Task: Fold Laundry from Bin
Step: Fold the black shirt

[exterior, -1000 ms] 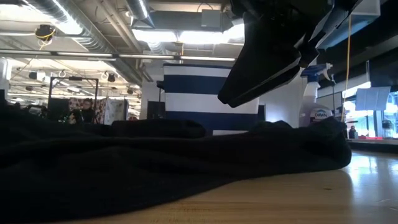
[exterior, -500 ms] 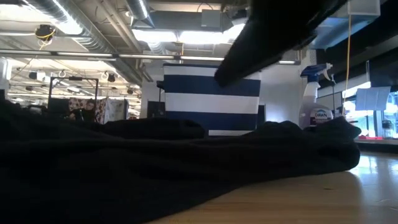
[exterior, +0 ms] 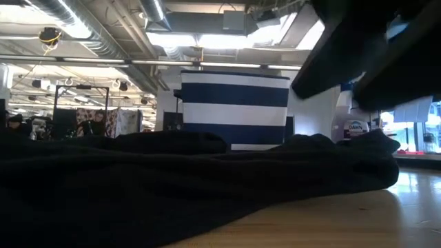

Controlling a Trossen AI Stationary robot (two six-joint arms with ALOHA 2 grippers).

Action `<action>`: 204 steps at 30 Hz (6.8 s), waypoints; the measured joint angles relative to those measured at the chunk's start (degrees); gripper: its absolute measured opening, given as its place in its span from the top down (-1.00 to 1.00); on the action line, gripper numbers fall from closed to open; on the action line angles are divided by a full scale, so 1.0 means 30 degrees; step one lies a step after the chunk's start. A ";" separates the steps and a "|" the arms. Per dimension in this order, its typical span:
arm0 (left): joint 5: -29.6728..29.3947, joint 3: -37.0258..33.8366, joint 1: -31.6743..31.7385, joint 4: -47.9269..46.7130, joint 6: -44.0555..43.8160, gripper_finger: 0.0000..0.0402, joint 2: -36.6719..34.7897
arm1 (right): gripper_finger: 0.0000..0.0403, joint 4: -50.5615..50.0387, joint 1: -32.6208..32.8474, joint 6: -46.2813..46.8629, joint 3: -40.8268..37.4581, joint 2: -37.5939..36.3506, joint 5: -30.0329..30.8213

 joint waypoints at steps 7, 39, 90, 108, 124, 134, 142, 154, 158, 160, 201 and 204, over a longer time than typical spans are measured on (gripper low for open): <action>0.0036 -0.0007 -0.0004 0.0000 -0.0060 1.00 0.0000 | -0.14 -0.0409 -0.0259 -0.0707 -0.0029 0.0617 0.1596; 0.0219 -0.0015 0.0124 -0.0313 -0.0568 1.00 0.0000 | 0.85 -0.0474 -0.0353 -0.1993 -0.0022 0.1410 0.1914; 0.9479 0.1756 -0.1229 -0.1827 -0.4120 1.00 0.1370 | 0.99 -0.5628 -0.0382 0.2535 0.0000 -0.2067 -0.0823; 0.7316 0.1763 -0.0956 0.1872 -0.2100 1.00 0.1791 | 0.98 -0.6595 -0.0528 0.2389 -0.0029 -0.2067 -0.2676; 0.7270 0.1756 -0.0681 0.2533 -0.0983 0.59 0.4058 | 0.97 -0.7930 -0.0528 0.2670 -0.0044 -0.2067 -0.4019; 0.4361 0.1763 -0.0168 0.1285 0.0029 0.24 0.4022 | 0.97 -0.7928 -0.0514 0.3013 -0.0044 -0.2067 -0.4137; -0.2461 0.1749 -0.0805 -0.0394 0.4375 0.22 0.4722 | 0.92 -0.7941 -0.0499 0.3005 -0.0007 -0.2067 -0.4126; -0.4668 -0.1077 -0.2154 0.1302 0.6033 0.22 0.5144 | 0.13 -0.9908 -0.0473 0.2009 0.3759 -0.2052 -0.2440; -0.5654 -0.2055 -0.2158 0.2069 0.6913 0.22 0.5136 | 0.02 -1.0496 -0.0477 0.2081 0.4089 -0.2052 -0.1516; -0.6231 -0.2331 -0.2055 0.2130 0.7301 0.22 0.5132 | 0.00 -1.0508 -0.0477 0.2245 0.4095 -0.2052 -0.1445; -0.4262 -0.4065 -0.0493 0.5054 1.0324 0.44 0.5056 | 0.00 0.2249 -0.4109 0.6435 -0.9534 -0.7252 -0.3817; -0.4309 -0.4065 -0.0583 0.5049 0.9992 0.44 0.5056 | 0.00 0.3390 -0.5009 0.5480 -0.9487 -0.6925 -0.4278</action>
